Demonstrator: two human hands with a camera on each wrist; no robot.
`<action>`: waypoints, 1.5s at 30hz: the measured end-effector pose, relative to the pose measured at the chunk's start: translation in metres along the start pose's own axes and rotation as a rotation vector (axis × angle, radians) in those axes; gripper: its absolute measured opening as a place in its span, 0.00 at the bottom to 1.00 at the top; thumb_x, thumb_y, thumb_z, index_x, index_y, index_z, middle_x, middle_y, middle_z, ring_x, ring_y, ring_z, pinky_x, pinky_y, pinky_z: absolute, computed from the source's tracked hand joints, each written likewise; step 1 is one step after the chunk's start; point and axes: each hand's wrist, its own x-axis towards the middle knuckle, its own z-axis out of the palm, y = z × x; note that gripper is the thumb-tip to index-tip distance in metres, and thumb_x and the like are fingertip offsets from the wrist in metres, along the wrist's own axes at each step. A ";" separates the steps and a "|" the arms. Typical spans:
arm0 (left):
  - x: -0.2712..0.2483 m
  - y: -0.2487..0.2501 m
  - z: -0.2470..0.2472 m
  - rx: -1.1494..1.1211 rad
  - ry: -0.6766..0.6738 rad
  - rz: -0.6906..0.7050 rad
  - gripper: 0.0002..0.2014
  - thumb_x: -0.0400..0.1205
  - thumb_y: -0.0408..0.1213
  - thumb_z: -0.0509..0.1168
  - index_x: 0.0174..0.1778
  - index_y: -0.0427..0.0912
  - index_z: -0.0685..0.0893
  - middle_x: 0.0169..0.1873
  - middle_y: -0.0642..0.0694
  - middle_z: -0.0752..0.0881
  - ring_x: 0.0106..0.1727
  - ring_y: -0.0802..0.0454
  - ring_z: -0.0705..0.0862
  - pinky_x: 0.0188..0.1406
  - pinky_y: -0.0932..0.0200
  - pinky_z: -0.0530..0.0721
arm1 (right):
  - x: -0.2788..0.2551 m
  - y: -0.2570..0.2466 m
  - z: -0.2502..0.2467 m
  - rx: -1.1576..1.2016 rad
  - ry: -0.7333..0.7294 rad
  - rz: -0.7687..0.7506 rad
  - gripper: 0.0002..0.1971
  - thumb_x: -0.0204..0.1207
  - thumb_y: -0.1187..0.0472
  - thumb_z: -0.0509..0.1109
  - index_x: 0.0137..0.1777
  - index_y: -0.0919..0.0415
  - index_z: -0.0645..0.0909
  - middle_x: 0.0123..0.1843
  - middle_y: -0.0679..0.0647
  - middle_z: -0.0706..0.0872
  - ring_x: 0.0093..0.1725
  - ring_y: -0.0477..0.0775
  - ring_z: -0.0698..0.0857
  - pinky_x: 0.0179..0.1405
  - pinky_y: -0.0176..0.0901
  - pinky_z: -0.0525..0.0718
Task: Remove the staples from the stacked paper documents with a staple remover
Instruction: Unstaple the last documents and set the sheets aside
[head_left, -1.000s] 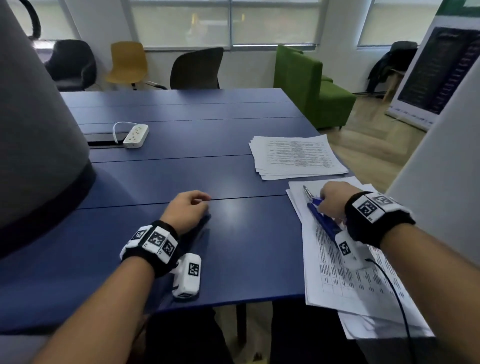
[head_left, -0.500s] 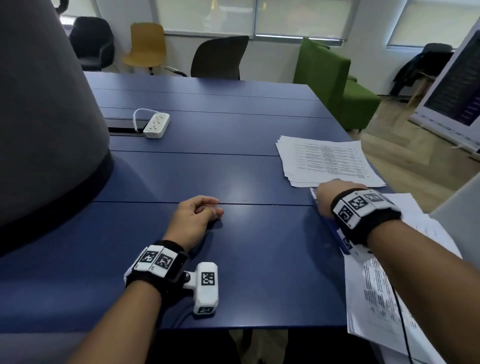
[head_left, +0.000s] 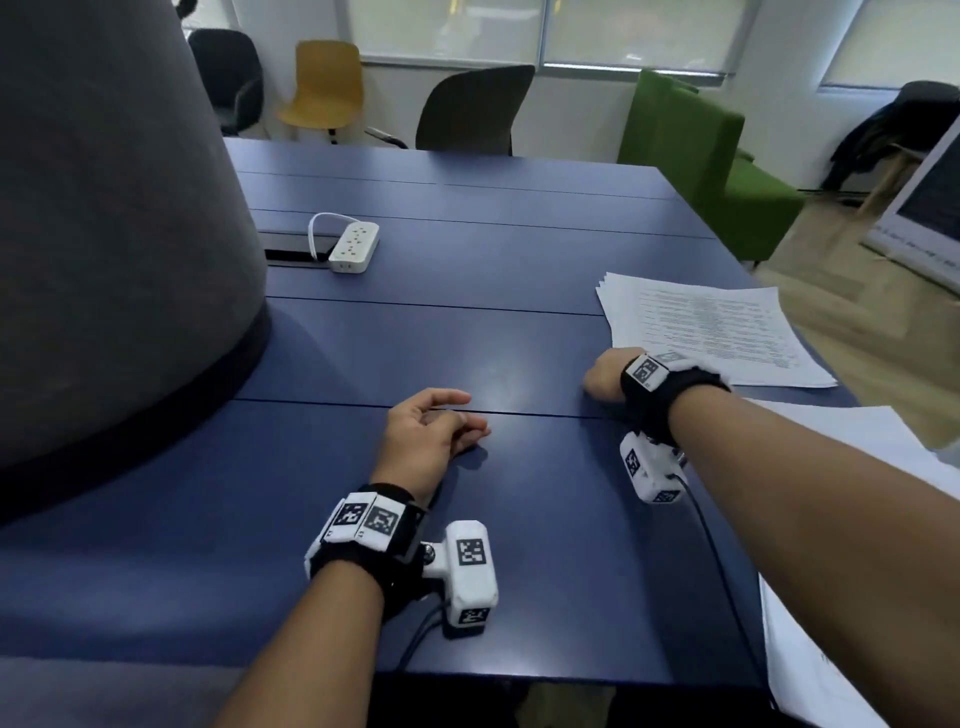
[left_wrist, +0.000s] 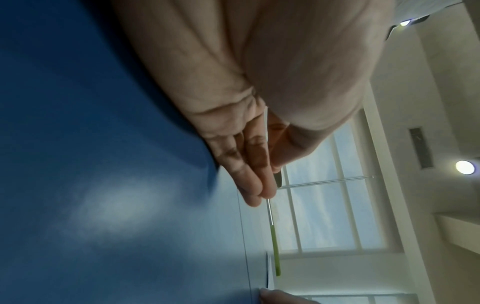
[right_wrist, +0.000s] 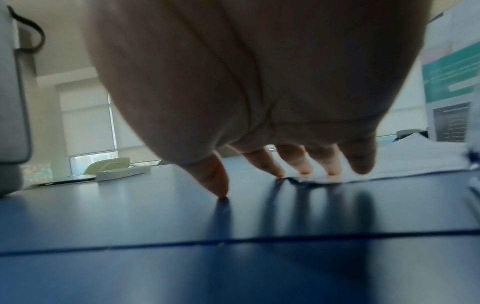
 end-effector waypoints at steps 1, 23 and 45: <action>0.001 0.000 0.000 -0.005 0.001 0.003 0.11 0.83 0.16 0.60 0.50 0.33 0.84 0.32 0.37 0.91 0.35 0.43 0.92 0.46 0.57 0.92 | -0.008 -0.006 -0.001 -0.017 0.008 -0.013 0.23 0.78 0.57 0.57 0.68 0.66 0.83 0.69 0.64 0.85 0.66 0.67 0.84 0.64 0.51 0.82; -0.079 0.027 -0.047 1.506 -0.127 -0.083 0.20 0.87 0.58 0.60 0.74 0.63 0.81 0.89 0.40 0.57 0.89 0.41 0.55 0.83 0.33 0.61 | -0.159 -0.047 0.074 0.006 -0.023 -0.542 0.29 0.73 0.48 0.69 0.76 0.45 0.71 0.78 0.53 0.72 0.78 0.64 0.69 0.74 0.62 0.74; -0.093 0.039 -0.084 1.265 0.414 -0.359 0.30 0.59 0.54 0.74 0.54 0.42 0.81 0.60 0.37 0.86 0.61 0.30 0.85 0.62 0.42 0.87 | -0.225 -0.032 0.120 0.269 0.097 -0.515 0.35 0.68 0.26 0.68 0.73 0.40 0.77 0.77 0.40 0.76 0.77 0.54 0.66 0.74 0.63 0.72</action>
